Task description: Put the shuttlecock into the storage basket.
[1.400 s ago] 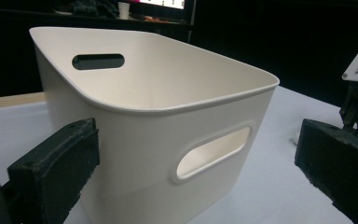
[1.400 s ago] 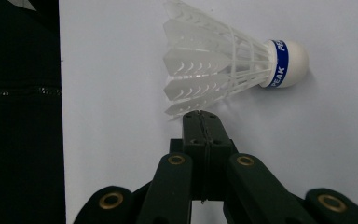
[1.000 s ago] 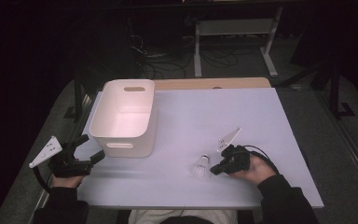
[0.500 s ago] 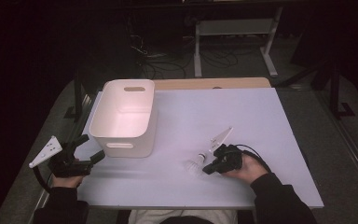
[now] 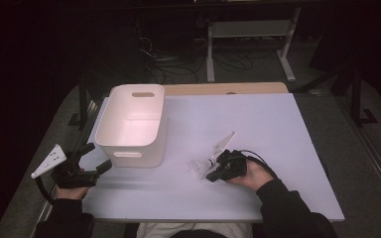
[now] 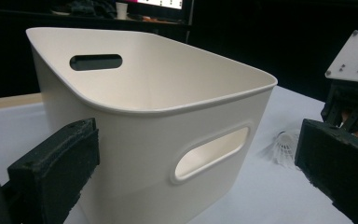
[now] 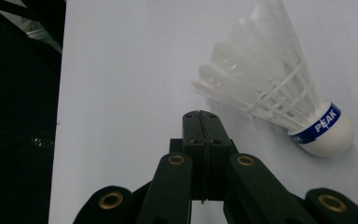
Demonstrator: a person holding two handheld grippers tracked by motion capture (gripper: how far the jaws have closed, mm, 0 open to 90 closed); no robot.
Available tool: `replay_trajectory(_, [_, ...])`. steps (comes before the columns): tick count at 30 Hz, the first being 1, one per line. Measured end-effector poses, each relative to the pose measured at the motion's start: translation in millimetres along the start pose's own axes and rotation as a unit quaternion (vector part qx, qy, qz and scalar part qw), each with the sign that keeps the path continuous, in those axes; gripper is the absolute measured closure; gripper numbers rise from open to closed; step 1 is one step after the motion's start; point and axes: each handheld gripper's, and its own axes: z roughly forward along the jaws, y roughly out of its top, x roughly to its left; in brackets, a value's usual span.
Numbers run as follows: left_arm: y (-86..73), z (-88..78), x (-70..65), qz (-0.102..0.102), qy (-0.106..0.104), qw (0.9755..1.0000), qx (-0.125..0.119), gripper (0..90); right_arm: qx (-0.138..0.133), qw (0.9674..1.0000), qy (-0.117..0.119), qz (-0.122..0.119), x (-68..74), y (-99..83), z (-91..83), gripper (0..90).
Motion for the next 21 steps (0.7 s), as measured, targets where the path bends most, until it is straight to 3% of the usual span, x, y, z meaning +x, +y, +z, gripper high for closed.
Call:
replay_trajectory(13, [0.0, -0.1, 0.6, 0.0, -0.001, 1.0, -0.001, 0.0, -0.009, 0.9999, -0.011, -0.001, -9.4, 15.5, 9.5, 89.3])
replay_trajectory(21, [0.0, -0.1, 0.6, -0.001, -0.001, 1.0, -0.001, 0.0, -0.019, 0.9995, -0.023, 0.011, -17.6, 18.5, 12.4, 89.4])
